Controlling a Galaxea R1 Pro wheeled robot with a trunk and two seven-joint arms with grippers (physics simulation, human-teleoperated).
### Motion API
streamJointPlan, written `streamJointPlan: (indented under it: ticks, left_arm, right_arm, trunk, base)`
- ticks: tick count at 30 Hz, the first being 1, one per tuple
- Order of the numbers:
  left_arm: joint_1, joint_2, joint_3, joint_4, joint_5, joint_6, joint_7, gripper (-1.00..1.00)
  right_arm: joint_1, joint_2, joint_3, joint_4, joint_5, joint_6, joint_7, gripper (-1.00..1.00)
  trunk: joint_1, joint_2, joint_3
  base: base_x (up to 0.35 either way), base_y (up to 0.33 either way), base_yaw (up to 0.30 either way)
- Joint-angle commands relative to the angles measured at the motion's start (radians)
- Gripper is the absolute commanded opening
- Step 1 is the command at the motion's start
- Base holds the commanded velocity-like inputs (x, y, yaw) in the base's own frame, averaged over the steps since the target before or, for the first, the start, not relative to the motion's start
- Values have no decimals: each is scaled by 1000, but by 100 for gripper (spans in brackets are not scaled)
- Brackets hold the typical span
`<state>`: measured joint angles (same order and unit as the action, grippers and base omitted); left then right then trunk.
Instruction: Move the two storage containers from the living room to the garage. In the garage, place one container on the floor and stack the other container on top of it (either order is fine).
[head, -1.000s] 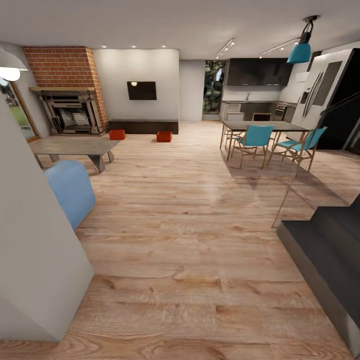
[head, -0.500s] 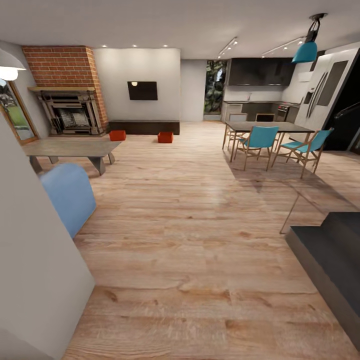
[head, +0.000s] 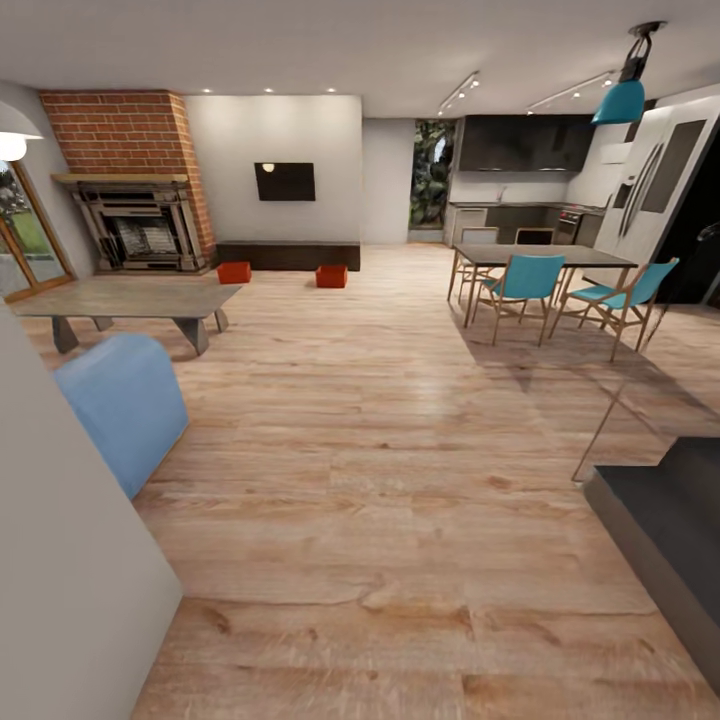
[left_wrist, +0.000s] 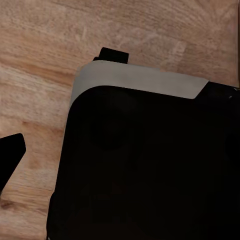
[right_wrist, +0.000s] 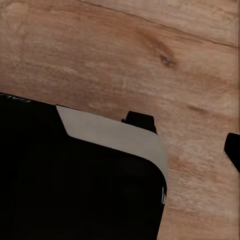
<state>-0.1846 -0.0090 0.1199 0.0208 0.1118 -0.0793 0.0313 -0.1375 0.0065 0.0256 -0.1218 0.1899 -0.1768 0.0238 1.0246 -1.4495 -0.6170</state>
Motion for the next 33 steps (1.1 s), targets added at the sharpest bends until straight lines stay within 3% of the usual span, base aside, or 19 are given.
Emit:
streamJointPlan:
  ticks: [1, 12, 25, 33]
  left_arm:
    - [-1, 0, 4, 2, 6, -5, 1, 100]
    - [-1, -2, 4, 2, 6, -5, 1, 100]
    - [-1, -2, 4, 2, 6, -5, 1, 100]
    - [-1, -2, 4, 2, 6, -5, 1, 100]
  right_arm:
    - [-1, 0, 2, 1, 2, -3, 1, 100]
    - [-1, 1, 2, 1, 3, -3, 1, 100]
    - [-1, -3, 2, 1, 1, -3, 1, 100]
    - [-1, -1, 2, 1, 0, -3, 1, 100]
  trunk:
    - [0, 0, -1]
    - [0, 0, -1]
    - [0, 0, -1]
    - [0, 0, -1]
  base:
    - [249, 0, 0]
    - [249, 0, -4]
    - [249, 0, -247]
    - [249, 0, -47]
